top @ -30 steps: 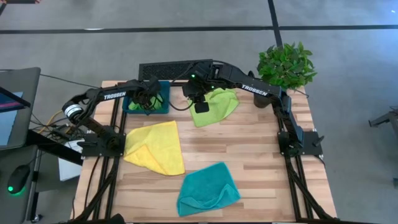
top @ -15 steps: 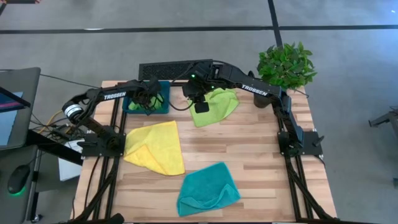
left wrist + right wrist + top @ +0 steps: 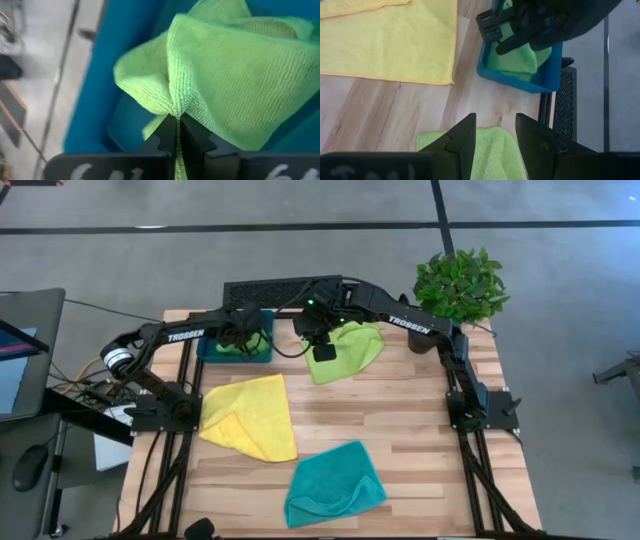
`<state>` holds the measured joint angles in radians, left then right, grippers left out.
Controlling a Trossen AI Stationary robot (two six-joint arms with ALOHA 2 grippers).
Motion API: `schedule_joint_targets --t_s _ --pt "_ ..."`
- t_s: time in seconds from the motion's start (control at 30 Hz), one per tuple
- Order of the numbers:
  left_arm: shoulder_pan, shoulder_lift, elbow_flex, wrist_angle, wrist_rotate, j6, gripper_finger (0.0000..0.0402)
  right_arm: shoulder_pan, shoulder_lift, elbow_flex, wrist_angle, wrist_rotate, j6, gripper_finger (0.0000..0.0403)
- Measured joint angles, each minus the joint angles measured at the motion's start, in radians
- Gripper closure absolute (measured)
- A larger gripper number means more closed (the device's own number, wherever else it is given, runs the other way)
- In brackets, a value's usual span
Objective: Fold microfiber towels
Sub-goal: Put the green towel into the blue bin
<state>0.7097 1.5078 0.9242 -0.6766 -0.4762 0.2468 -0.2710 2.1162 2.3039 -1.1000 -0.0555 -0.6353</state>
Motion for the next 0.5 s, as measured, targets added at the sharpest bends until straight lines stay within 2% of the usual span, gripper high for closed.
schedule_joint_targets --t_s 0.3,0.5 --pt "0.016 -0.001 0.075 0.003 -0.115 0.079 0.0401 0.000 0.000 0.000 0.000 0.000 0.000 0.0242" --pt "0.058 -0.001 0.065 -0.005 -0.092 0.088 0.0401 0.000 0.000 0.000 0.000 0.000 0.000 0.0242"
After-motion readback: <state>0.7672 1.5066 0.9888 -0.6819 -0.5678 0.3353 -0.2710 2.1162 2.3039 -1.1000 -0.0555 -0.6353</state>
